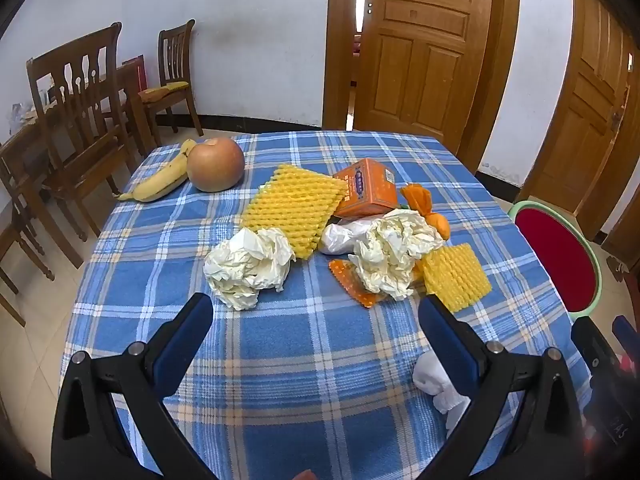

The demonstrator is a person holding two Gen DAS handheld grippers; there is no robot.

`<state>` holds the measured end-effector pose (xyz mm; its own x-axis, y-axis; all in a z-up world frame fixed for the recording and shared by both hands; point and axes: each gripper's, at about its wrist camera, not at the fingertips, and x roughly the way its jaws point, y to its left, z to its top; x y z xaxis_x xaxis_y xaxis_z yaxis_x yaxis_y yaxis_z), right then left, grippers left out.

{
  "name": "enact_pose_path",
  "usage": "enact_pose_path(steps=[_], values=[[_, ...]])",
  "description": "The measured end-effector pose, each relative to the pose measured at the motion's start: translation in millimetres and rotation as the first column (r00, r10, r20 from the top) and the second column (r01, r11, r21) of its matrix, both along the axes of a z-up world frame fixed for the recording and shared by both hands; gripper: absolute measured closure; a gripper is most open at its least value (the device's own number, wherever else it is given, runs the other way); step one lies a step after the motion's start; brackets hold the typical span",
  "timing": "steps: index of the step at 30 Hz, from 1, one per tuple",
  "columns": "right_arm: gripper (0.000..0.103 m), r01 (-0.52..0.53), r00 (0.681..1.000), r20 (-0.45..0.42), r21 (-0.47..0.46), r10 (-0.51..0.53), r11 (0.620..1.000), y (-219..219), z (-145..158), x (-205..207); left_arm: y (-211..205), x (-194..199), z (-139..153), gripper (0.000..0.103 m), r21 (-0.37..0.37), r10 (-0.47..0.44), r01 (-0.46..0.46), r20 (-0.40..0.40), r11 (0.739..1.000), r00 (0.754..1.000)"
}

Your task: Collect trash

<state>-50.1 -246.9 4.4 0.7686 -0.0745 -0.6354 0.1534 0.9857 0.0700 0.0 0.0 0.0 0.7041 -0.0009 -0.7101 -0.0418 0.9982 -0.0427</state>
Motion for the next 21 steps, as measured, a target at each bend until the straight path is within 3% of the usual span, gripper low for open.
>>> enact_pose_path(steps=[21], values=[[0.000,0.000,1.000,-0.003,0.004,0.000,1.000,0.5,-0.4,-0.2,0.1,0.2,-0.1,0.002,-0.004,-0.002,0.002,-0.002,1.000,1.000]])
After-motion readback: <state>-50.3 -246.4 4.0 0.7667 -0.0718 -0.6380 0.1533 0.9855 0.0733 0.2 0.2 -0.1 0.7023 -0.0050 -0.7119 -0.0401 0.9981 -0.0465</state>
